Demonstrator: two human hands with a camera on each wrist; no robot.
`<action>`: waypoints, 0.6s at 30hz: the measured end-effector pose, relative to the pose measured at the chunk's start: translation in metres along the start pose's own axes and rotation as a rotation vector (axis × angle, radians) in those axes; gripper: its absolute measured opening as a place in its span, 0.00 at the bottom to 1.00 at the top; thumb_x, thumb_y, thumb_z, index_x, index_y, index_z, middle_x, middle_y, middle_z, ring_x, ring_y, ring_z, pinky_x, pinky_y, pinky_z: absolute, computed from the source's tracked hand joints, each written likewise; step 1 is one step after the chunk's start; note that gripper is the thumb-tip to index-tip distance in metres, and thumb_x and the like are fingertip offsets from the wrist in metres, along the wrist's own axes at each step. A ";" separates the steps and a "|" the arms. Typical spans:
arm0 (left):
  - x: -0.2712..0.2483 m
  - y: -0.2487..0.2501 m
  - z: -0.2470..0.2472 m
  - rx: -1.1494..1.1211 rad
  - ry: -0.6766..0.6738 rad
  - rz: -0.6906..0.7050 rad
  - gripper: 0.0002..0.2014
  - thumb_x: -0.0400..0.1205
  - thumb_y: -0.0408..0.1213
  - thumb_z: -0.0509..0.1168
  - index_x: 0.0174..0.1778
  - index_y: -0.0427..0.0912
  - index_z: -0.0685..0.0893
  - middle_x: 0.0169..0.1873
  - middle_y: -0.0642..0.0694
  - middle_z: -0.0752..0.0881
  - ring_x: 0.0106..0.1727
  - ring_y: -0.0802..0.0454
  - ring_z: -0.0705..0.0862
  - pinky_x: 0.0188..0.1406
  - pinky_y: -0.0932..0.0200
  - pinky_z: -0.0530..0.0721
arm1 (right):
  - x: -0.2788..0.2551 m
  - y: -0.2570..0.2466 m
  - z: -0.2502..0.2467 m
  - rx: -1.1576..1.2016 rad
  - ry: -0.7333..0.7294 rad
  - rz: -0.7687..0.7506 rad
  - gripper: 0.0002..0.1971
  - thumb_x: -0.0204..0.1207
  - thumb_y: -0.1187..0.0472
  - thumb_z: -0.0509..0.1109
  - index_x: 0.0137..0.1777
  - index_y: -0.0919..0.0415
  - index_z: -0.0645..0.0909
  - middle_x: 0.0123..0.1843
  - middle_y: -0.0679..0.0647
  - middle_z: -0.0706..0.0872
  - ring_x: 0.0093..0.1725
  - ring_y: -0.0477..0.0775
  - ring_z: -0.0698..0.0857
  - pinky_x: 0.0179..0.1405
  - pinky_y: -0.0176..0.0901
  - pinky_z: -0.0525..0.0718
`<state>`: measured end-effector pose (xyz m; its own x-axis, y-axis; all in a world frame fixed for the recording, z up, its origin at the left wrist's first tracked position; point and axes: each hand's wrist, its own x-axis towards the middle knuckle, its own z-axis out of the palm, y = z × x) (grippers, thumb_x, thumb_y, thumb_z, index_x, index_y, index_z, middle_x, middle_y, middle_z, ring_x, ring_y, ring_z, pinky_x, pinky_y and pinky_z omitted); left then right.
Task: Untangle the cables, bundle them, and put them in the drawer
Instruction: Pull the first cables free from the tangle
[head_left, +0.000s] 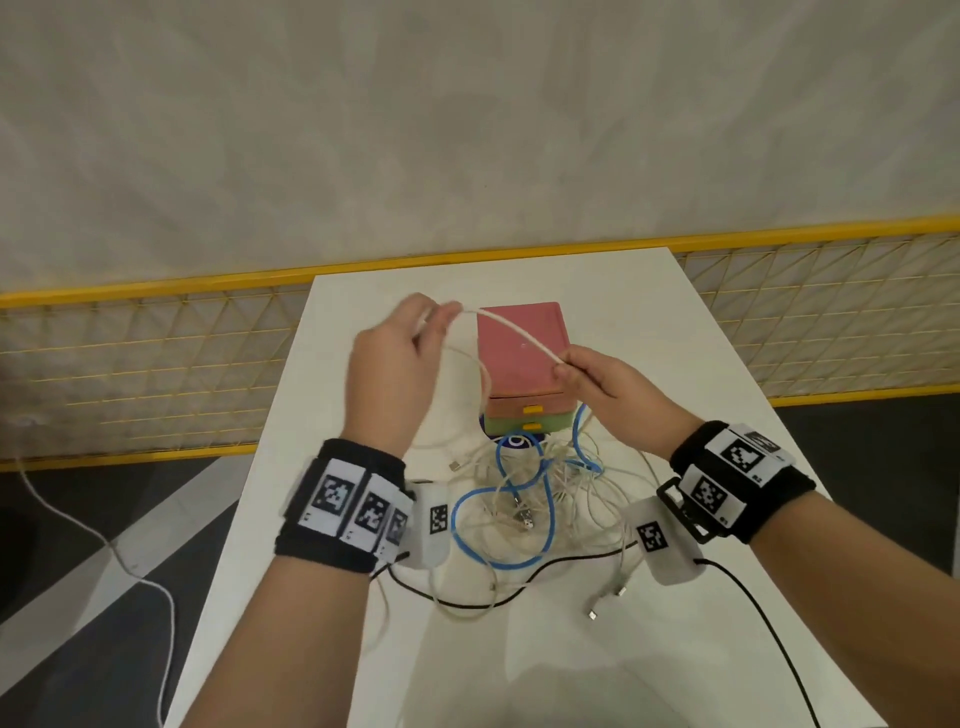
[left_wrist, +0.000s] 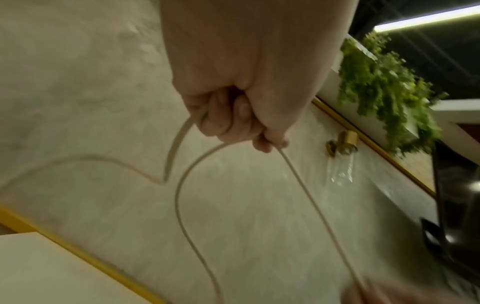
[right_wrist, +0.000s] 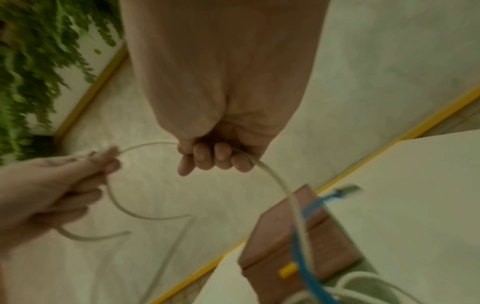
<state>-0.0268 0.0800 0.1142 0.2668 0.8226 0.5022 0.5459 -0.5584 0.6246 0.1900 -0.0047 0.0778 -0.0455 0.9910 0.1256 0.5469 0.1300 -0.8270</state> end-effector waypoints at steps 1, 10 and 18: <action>0.004 -0.005 -0.006 0.012 0.029 -0.022 0.17 0.85 0.51 0.63 0.42 0.40 0.83 0.20 0.44 0.77 0.23 0.44 0.72 0.24 0.54 0.68 | -0.002 0.005 0.000 -0.007 0.003 0.021 0.12 0.87 0.58 0.55 0.45 0.52 0.77 0.36 0.54 0.72 0.37 0.53 0.70 0.41 0.47 0.70; 0.000 -0.011 -0.017 -0.005 0.031 -0.070 0.17 0.87 0.50 0.61 0.42 0.40 0.82 0.18 0.54 0.70 0.21 0.53 0.69 0.25 0.56 0.65 | 0.002 -0.017 0.008 0.068 0.225 -0.044 0.11 0.87 0.61 0.54 0.53 0.52 0.79 0.37 0.65 0.76 0.39 0.65 0.76 0.41 0.53 0.76; -0.013 0.004 -0.038 -0.088 0.286 -0.114 0.16 0.87 0.47 0.61 0.44 0.37 0.84 0.30 0.50 0.81 0.26 0.51 0.73 0.27 0.70 0.68 | 0.011 0.008 -0.001 -0.455 -0.031 0.019 0.08 0.84 0.66 0.56 0.57 0.64 0.77 0.50 0.57 0.81 0.50 0.60 0.81 0.54 0.53 0.80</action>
<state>-0.0585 0.0628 0.1333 -0.0329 0.8239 0.5658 0.4851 -0.4818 0.7298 0.1947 0.0076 0.0737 -0.0531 0.9944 0.0911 0.8594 0.0920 -0.5030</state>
